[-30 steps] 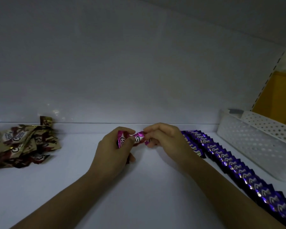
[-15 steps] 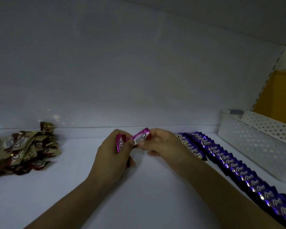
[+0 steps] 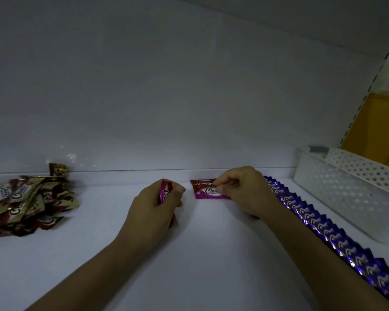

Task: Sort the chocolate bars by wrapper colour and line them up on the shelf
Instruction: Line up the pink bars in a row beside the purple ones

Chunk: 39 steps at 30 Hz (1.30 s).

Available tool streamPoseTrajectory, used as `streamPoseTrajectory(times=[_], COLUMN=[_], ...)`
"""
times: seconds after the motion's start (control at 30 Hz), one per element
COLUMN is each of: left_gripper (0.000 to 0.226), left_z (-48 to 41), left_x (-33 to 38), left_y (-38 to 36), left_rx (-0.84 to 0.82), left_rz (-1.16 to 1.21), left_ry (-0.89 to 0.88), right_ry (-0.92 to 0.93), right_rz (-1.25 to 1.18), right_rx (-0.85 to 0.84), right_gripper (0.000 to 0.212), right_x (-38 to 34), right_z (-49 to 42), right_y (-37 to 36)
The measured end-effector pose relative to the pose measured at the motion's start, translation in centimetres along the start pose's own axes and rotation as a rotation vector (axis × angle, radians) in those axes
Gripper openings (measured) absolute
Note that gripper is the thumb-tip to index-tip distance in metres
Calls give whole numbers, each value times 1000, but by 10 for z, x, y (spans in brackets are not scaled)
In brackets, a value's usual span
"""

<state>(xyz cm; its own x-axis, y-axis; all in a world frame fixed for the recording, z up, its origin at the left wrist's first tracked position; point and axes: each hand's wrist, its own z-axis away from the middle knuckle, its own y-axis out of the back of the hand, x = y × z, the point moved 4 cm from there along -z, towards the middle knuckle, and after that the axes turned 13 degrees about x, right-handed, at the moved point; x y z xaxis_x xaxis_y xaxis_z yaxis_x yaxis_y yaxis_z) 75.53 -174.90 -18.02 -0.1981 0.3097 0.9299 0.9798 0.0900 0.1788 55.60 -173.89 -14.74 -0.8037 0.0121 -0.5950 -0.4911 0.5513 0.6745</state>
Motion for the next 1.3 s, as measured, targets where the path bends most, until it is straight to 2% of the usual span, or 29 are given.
streamPoseTrajectory(times=[0.1, 0.2, 0.3, 0.43, 0.63, 0.77, 0.8, 0.87, 0.97, 1.07, 1.17, 1.23, 1.3], left_gripper=[20, 19, 15, 36, 53, 61, 63, 70, 83, 94, 104, 92, 58], left_z=[-1, -2, -1, 0, -1, 2, 2, 2, 2, 5, 5, 5, 5], left_x=[1, 1, 0, -3, -7, -3, -2, -1, 0, 4, 3, 3, 4], left_y=[0, 0, -1, -3, -1, 2, 3, 5, 4, 0, -4, -6, -7], left_rx=[-4, -21, -48, -100, -124, -93, -80, -52, -36, -54, -118, -166, -193], left_rz=[-9, -14, 10, -6, -27, 49, 76, 142, 153, 31, -23, -71, -133], left_ry=[-1, 12, 32, 48, 41, 13, 17, 51, 8, -125, -123, -112, -143], right_ry=[52, 173, 217, 219, 236, 243, 245, 186, 16, 85, 58, -28, -101], right_rz=[78, 280, 353, 351, 369, 381, 338, 62, -446, -519, -585, -604, -634], right_rx=[-64, 56, 113, 139, 133, 150, 174, 171, -26, -213, -180, -98, -62], right_gripper=[11, 12, 14, 14, 13, 11, 11, 16, 27, 12, 9, 12, 10], right_x=[-2, -8, -10, -6, -2, -1, -2, -9, -28, -47, -47, -42, -36], right_z=[5, 8, 9, 11, 8, 10, 10, 14, 25, 35, 33, 29, 25], right_y=[-5, -9, -11, -16, -22, -22, -21, -18, -25, -35, -34, -29, -24])
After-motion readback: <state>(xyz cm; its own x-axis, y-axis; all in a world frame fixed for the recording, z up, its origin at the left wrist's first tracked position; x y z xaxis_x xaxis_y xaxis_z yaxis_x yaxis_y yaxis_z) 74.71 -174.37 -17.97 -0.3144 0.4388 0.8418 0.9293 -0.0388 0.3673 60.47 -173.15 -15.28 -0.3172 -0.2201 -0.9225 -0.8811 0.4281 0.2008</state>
